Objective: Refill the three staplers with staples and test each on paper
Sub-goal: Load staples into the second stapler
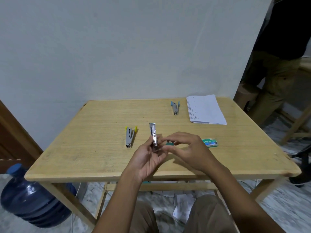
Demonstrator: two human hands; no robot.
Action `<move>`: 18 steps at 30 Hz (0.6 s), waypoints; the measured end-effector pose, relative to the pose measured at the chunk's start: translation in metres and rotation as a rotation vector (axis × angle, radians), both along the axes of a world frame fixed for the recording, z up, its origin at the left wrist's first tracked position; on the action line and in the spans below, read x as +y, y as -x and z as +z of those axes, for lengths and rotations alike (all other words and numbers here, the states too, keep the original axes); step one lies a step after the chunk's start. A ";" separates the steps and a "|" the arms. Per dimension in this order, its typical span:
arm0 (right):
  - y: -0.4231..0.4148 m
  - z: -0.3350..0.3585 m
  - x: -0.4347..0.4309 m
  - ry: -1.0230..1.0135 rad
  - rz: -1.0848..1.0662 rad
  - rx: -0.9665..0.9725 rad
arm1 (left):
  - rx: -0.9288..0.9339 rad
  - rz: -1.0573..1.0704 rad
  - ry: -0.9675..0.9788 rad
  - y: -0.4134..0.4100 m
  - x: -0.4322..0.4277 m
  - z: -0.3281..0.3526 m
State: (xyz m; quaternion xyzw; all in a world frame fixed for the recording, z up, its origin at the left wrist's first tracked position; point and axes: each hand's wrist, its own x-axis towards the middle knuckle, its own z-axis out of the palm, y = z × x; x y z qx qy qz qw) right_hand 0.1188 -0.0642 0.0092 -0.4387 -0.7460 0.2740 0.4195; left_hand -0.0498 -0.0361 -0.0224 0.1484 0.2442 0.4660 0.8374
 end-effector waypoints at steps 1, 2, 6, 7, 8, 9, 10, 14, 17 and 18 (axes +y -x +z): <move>0.001 0.000 0.003 0.013 -0.045 0.065 | 0.029 -0.041 -0.019 0.000 -0.002 0.001; 0.003 0.001 0.006 0.039 -0.091 0.142 | 0.064 -0.080 -0.040 -0.001 -0.004 0.001; 0.010 0.000 0.019 0.257 -0.169 0.371 | 0.092 -0.169 -0.132 -0.002 -0.009 0.005; 0.011 0.000 0.021 0.339 -0.148 0.386 | 0.090 -0.174 -0.144 -0.002 -0.010 0.005; 0.013 -0.001 0.022 0.425 -0.114 0.408 | 0.092 -0.180 -0.149 -0.001 -0.010 0.004; 0.015 -0.002 0.023 0.509 -0.070 0.453 | 0.093 -0.190 -0.153 -0.001 -0.010 0.004; 0.016 -0.002 0.023 0.575 -0.022 0.515 | 0.095 -0.203 -0.155 0.000 -0.010 0.004; 0.026 -0.002 0.027 0.673 0.032 0.758 | 0.097 -0.229 -0.143 0.000 -0.009 0.005; 0.032 -0.003 0.031 0.694 -0.034 0.809 | 0.086 -0.236 -0.143 0.001 -0.010 0.006; 0.033 -0.004 0.031 0.701 -0.050 0.825 | 0.083 -0.243 -0.146 0.002 -0.010 0.006</move>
